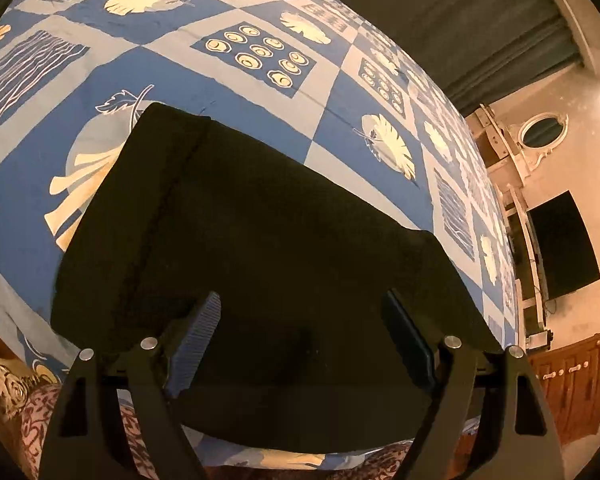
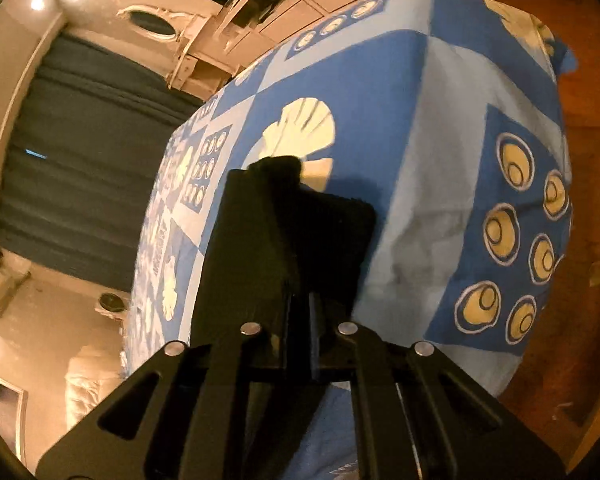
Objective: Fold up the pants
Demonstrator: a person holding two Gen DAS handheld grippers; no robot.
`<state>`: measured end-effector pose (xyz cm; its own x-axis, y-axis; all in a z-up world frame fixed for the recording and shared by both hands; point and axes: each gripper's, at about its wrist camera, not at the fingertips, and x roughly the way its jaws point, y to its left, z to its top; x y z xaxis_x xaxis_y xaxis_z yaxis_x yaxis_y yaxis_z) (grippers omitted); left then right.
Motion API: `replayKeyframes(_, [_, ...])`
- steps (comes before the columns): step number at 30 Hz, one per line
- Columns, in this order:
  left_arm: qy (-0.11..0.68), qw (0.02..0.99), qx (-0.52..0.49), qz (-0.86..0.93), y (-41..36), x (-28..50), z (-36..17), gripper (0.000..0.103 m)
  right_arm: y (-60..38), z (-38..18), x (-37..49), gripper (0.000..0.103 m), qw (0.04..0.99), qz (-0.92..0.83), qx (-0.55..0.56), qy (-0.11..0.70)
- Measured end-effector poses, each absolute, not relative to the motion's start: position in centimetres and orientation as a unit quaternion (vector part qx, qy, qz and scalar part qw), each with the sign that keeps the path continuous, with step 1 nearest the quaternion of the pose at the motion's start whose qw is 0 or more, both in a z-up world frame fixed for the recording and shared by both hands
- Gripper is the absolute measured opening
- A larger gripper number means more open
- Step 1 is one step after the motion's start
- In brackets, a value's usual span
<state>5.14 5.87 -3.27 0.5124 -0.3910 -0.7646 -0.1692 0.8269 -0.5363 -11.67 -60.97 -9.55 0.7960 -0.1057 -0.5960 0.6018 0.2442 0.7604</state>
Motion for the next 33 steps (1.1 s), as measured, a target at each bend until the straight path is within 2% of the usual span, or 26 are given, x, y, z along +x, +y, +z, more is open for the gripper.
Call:
replayKeyframes(2, [0.490,0.820,-0.287,-0.068,5.9,5.1,-3.2,0.081,-61.0,-9.0,-12.6,0.016,0.760,-0.245,0.566,0.205])
replayKeyframes(3, [0.490,0.819,-0.290,-0.069,6.0,5.1,-3.2,0.081,-61.1,-8.7,-13.1,0.029,0.761,-0.253,0.564,0.196])
replayKeyframes(4, [0.490,0.818,-0.293,-0.069,6.1,5.1,-3.2,0.081,-61.4,-8.1,-13.8,0.057,0.760,-0.273,0.562,0.182])
replayKeyframes(5, [0.489,0.818,-0.295,-0.069,6.2,5.1,-3.1,0.081,-61.5,-7.7,-14.4,0.067,0.758,-0.294,0.557,0.171])
replayKeyframes(6, [0.486,0.819,-0.299,-0.067,6.4,5.0,-3.1,0.081,-61.7,-7.6,-14.8,0.070,0.756,-0.304,0.554,0.167])
replayKeyframes(14, [0.460,0.834,-0.297,-0.066,7.5,4.5,-2.3,0.081,-62.6,-10.7,-13.0,0.070,0.734,-0.207,0.624,0.169])
replayKeyframes(17, [0.461,0.837,-0.291,-0.051,8.3,4.3,-2.5,0.081,-62.1,-10.4,-12.3,0.070,0.742,-0.220,0.610,0.172])
replayKeyframes(19, [0.465,0.833,-0.296,-0.042,8.8,4.2,-2.9,0.081,-61.6,-9.4,-12.1,0.059,0.751,-0.237,0.592,0.170])
replayKeyframes(21, [0.468,0.829,-0.303,-0.035,9.3,4.0,-3.3,0.081,-61.3,-8.6,-11.9,0.058,0.759,-0.250,0.577,0.171])
replayKeyframes(24, [0.467,0.827,-0.310,-0.029,9.9,4.0,-3.7,0.081,-61.4,-9.1,-11.0,0.047,0.743,-0.280,0.572,0.205])
replayKeyframes(26, [0.466,0.828,-0.312,-0.030,10.0,4.0,-3.7,0.081,-61.5,-9.4,-10.6,0.045,0.740,-0.275,0.576,0.212])
replayKeyframes(28, [0.461,0.831,-0.309,-0.033,9.9,3.9,-3.5,0.081,-61.4,-9.2,-9.6,0.015,0.752,-0.261,0.558,0.235])
replayKeyframes(33, [0.452,0.841,-0.295,-0.032,10.0,3.9,-3.1,0.081,-62.0,-9.5,-10.0,0.013,0.751,-0.239,0.567,0.240])
